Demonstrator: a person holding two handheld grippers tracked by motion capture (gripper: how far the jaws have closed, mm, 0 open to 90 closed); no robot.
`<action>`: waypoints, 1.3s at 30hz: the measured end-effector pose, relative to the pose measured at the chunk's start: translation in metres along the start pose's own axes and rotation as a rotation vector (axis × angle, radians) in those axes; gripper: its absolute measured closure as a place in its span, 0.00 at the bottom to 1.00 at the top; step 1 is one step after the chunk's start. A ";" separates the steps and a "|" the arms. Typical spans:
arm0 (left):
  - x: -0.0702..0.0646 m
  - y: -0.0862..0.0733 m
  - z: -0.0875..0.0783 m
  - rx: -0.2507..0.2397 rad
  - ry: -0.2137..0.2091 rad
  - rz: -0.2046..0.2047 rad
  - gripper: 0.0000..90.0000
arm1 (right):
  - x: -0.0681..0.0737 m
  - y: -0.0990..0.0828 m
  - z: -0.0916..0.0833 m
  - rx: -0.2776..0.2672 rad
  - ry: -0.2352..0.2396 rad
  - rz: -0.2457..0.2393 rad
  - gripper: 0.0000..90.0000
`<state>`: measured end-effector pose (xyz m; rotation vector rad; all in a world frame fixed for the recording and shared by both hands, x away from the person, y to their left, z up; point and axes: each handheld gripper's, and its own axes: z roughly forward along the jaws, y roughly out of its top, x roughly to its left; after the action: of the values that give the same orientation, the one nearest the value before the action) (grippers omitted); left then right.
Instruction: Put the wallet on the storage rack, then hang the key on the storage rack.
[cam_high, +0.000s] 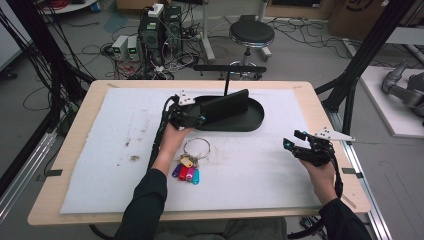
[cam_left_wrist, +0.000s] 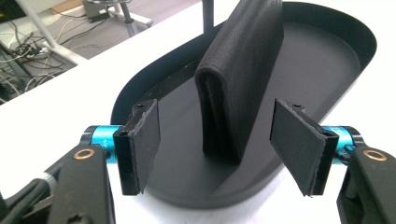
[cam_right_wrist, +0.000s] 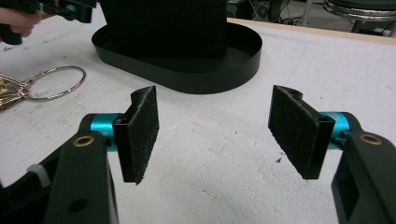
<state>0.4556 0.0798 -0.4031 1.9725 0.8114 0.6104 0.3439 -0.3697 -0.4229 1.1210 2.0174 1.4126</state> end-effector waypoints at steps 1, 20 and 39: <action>0.000 0.000 -0.004 -0.007 0.000 -0.002 0.37 | 0.000 0.000 0.000 -0.001 0.000 -0.001 0.38; -0.017 -0.049 -0.109 -0.100 -0.032 -0.052 0.33 | 0.000 -0.001 -0.001 0.013 -0.034 0.008 0.31; -0.023 -0.090 -0.153 -0.175 -0.008 -0.109 0.28 | -0.001 -0.003 -0.007 -0.006 -0.070 0.017 0.27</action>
<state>0.3083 0.1810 -0.4096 1.7596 0.8264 0.5883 0.3382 -0.3753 -0.4227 1.1714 1.9584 1.3674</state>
